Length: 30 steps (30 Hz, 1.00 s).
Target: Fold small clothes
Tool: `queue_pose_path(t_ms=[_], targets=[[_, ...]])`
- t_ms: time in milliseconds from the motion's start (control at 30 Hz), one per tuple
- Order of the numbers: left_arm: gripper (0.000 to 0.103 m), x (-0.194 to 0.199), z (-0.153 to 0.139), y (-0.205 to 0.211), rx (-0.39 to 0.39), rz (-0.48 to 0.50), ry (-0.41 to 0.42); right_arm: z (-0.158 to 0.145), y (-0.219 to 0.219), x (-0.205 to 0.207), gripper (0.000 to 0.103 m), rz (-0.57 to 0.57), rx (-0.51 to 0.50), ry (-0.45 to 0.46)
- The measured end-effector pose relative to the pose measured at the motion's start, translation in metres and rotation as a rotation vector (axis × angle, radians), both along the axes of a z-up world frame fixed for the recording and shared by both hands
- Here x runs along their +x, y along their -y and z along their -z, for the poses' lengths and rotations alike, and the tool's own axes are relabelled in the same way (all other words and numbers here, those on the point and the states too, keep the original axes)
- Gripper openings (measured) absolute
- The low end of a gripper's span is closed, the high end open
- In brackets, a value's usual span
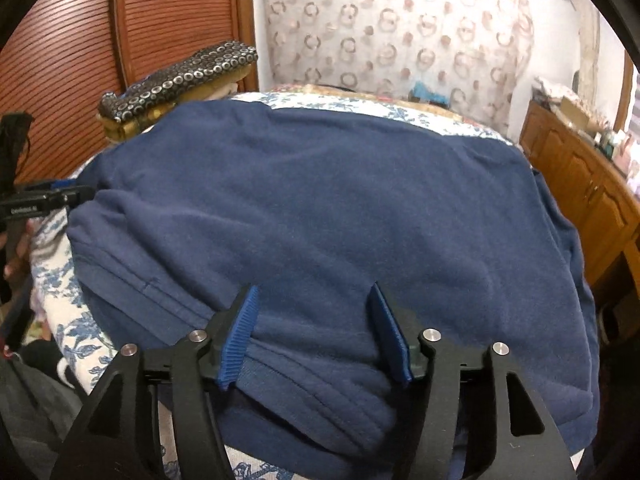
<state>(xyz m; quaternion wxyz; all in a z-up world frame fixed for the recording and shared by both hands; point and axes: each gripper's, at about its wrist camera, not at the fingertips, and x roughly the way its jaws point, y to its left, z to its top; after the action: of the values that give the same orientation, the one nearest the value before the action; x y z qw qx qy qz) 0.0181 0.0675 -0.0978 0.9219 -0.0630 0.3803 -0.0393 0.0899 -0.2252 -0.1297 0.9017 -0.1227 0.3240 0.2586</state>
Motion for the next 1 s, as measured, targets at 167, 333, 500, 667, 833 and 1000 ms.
queue_pose_path(t_ms=[167, 333, 500, 667, 833, 1000], targets=[[0.059, -0.001, 0.000, 0.000, 0.000, -0.002, 0.002, 0.003, 0.001, -0.002, 0.067, 0.019, 0.018, 0.015], [0.059, 0.000, 0.000, -0.002, -0.012, -0.009, -0.001, 0.002, -0.001, -0.002, 0.068, 0.021, 0.017, 0.023], [0.032, 0.000, -0.001, -0.010, -0.090, 0.000, 0.002, 0.001, -0.001, -0.003, 0.068, 0.018, 0.017, 0.023], [0.013, 0.002, -0.005, -0.009, -0.141, 0.032, 0.014, 0.001, -0.001, -0.003, 0.068, 0.017, 0.018, 0.023], [0.011, 0.005, -0.035, 0.005, -0.179, 0.095, 0.076, 0.000, 0.001, -0.004, 0.068, 0.012, 0.019, 0.021], [0.011, 0.016, -0.066, 0.029, -0.176, 0.171, 0.134, -0.007, 0.013, -0.001, 0.068, 0.044, 0.041, 0.010]])
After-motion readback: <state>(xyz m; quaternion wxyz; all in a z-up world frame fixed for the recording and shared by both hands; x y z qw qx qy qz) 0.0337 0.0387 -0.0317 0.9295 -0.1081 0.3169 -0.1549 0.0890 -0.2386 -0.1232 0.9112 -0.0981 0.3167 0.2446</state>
